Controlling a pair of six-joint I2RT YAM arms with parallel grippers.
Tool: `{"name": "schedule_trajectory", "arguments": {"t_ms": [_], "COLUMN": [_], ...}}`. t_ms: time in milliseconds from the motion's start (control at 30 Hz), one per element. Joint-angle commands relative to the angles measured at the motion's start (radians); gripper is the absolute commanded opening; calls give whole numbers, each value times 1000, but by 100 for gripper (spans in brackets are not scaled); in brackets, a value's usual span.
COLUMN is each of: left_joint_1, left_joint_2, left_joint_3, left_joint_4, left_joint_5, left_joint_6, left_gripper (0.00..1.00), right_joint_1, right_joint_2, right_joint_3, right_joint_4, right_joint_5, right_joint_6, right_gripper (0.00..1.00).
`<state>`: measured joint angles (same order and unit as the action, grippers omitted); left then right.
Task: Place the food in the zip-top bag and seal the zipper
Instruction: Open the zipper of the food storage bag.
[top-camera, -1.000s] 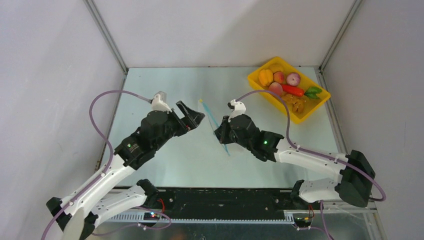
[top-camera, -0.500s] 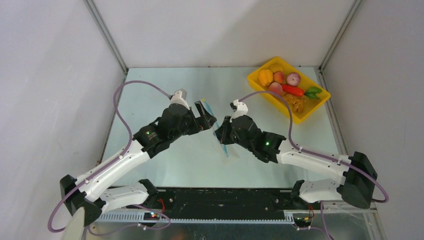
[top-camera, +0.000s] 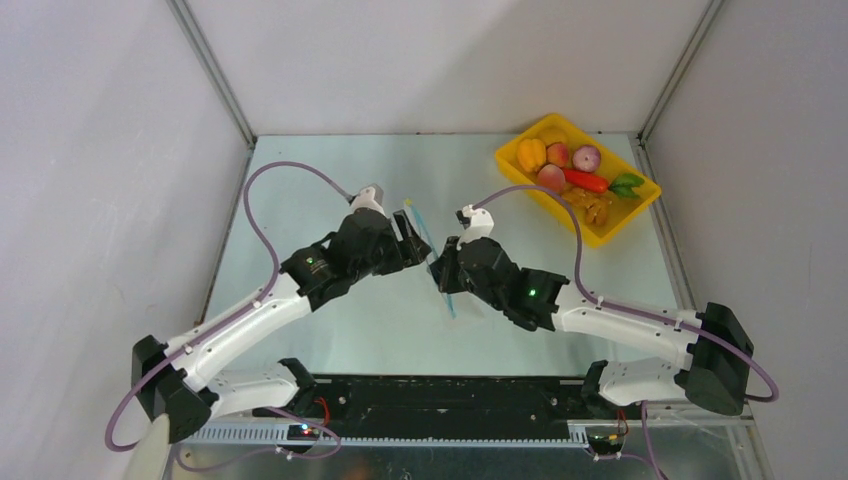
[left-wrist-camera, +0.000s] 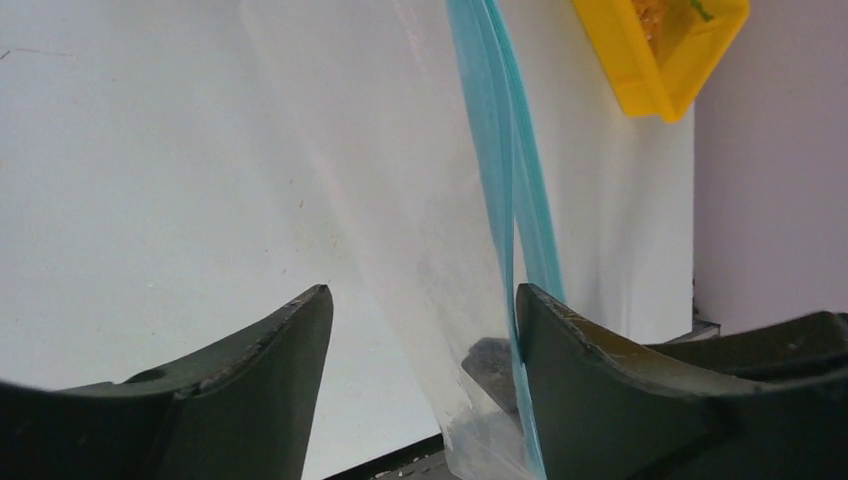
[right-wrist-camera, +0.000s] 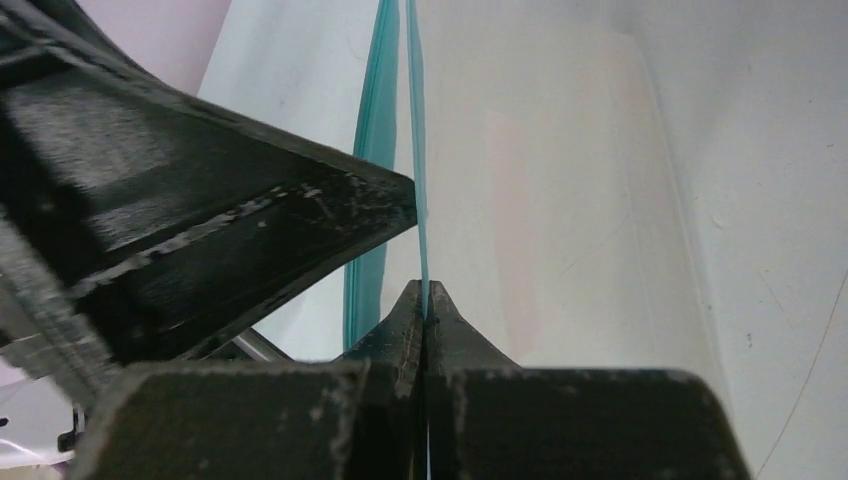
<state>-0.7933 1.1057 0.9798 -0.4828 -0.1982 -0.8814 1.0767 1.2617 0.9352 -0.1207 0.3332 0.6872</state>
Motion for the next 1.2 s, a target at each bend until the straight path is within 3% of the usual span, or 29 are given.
{"name": "schedule_trajectory", "arguments": {"t_ms": [0,367,567,700,933,1167], "left_joint_1": [-9,-10,-11,-10,-9,-9], "left_joint_2": [17,106,109,121,194,263], "left_joint_3": [34,62,109,217,520,621], "left_joint_4": [-25,-84,-164,-285,-614,-641], "left_joint_5": [-16,-12,-92,-190,-434,-459], "left_joint_6": [-11,-35,-33,9,142,251], "left_gripper": [72,38,18,2,0,0], "right_joint_1": [15,33,34,29,-31,-58], "right_joint_2": [-19,27,25,26,15,36], "right_joint_3": [0,3,4,21,62,62], "right_joint_4": [46,99,92,44,-97,-201], "right_joint_5": [62,114,161,284,423,390], "right_joint_6": [-27,-84,-94,-111,-24,152], "right_gripper": [0,0,0,0,0,0]}}
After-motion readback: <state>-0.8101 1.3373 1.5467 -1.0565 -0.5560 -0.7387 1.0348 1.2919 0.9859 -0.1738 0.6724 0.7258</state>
